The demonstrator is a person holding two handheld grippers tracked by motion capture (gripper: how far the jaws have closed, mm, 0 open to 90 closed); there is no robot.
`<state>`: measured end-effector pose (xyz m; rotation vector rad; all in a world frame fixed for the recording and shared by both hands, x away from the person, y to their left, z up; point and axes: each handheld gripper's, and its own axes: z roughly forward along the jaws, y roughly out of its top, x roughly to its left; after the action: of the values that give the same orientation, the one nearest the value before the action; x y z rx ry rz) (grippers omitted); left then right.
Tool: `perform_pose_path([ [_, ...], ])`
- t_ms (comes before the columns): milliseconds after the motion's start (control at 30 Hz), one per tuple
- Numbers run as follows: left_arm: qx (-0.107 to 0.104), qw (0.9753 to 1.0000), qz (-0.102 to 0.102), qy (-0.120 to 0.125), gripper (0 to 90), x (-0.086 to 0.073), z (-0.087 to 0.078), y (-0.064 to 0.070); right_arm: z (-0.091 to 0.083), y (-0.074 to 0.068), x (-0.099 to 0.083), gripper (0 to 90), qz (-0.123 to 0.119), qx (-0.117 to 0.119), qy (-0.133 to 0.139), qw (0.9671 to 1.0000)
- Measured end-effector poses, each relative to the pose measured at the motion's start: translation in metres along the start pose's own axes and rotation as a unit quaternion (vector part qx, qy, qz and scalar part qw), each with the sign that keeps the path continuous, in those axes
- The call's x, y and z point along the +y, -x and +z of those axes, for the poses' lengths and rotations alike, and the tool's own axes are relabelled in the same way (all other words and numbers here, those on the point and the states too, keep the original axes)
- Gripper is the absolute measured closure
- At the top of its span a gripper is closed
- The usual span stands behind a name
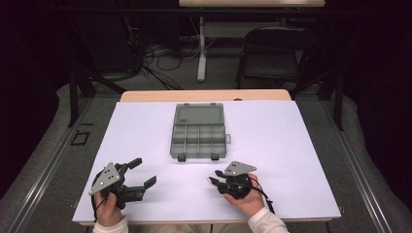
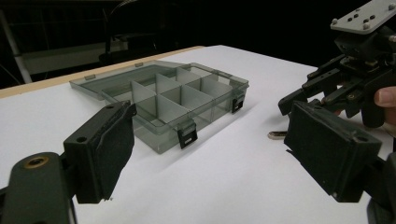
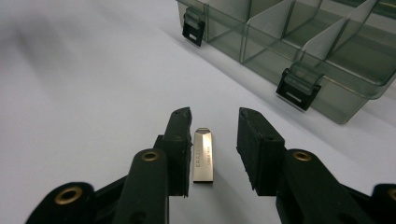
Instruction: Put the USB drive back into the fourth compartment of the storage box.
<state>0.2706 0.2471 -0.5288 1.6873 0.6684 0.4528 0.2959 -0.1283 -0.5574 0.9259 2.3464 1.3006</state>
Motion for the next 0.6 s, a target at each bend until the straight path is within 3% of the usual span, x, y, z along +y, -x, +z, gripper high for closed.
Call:
perform_pose_path([
  [600,0.0,1.0,0.0,-0.001,15.4,0.0,0.0,0.0,0.013,-0.005,-0.004,73.1,-0.004,0.002,-0.018,0.9998],
])
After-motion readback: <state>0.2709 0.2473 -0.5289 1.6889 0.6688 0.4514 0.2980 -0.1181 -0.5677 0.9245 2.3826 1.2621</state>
